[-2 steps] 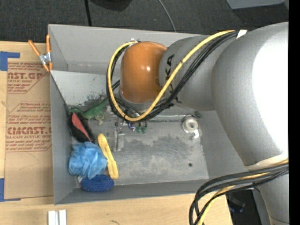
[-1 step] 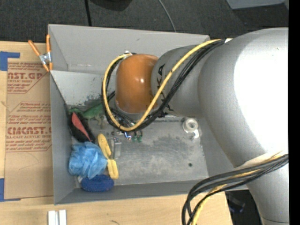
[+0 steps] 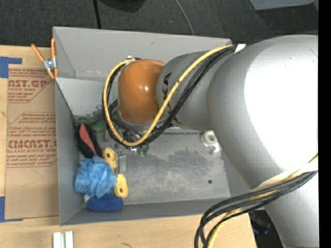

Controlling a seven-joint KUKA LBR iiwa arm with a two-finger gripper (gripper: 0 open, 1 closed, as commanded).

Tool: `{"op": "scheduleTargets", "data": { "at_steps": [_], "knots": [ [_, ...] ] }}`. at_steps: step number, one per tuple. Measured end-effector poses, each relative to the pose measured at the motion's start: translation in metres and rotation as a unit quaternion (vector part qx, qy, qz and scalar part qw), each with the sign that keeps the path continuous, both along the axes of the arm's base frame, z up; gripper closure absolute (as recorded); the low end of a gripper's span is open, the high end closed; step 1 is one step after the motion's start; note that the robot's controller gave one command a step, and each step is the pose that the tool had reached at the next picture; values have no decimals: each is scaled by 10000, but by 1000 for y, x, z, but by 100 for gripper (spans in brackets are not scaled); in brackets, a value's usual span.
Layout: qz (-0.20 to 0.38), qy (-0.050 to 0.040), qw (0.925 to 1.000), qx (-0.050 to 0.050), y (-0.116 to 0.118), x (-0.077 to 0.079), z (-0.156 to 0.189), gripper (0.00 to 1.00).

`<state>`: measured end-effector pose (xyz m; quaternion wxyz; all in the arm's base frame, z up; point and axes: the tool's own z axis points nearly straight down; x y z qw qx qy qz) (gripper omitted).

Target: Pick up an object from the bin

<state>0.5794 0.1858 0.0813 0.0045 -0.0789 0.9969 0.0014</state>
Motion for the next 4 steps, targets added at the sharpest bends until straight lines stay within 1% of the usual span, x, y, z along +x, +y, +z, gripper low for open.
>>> {"op": "scheduleTargets", "data": {
  "at_steps": [1,2,3,4],
  "knots": [
    [123,23,9999,-13,30,-13,-8,0],
    [569,-46,9984,5,26,-20,-9,100],
    [567,-46,9984,5,26,-20,-9,100],
    [657,-49,9978,-5,25,-23,7,100]
  ]
}}
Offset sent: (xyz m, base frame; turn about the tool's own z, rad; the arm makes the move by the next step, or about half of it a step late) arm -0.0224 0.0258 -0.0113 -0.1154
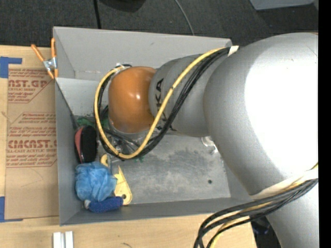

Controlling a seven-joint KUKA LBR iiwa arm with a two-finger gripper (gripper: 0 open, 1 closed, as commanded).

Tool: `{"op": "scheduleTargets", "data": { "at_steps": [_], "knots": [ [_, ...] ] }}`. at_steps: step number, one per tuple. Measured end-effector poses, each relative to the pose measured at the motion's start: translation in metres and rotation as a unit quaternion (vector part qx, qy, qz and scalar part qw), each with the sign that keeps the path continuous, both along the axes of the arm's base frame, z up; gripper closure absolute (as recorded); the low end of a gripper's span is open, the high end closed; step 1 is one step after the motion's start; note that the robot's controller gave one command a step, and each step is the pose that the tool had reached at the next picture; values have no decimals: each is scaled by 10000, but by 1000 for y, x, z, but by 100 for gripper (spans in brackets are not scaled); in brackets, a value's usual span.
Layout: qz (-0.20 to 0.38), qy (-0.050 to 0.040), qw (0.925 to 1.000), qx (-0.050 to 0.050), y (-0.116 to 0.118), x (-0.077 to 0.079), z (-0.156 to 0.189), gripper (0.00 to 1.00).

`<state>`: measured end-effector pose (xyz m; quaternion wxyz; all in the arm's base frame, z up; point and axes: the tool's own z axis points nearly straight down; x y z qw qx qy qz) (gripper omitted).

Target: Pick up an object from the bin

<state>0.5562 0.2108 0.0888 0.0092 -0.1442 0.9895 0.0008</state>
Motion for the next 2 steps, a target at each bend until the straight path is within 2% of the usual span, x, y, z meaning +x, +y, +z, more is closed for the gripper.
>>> {"op": "scheduleTargets", "data": {
  "at_steps": [1,2],
  "knots": [
    [6,-2,10000,1,0,0,14,100],
    [107,-9,9999,7,-7,3,5,100]
  ]
}}
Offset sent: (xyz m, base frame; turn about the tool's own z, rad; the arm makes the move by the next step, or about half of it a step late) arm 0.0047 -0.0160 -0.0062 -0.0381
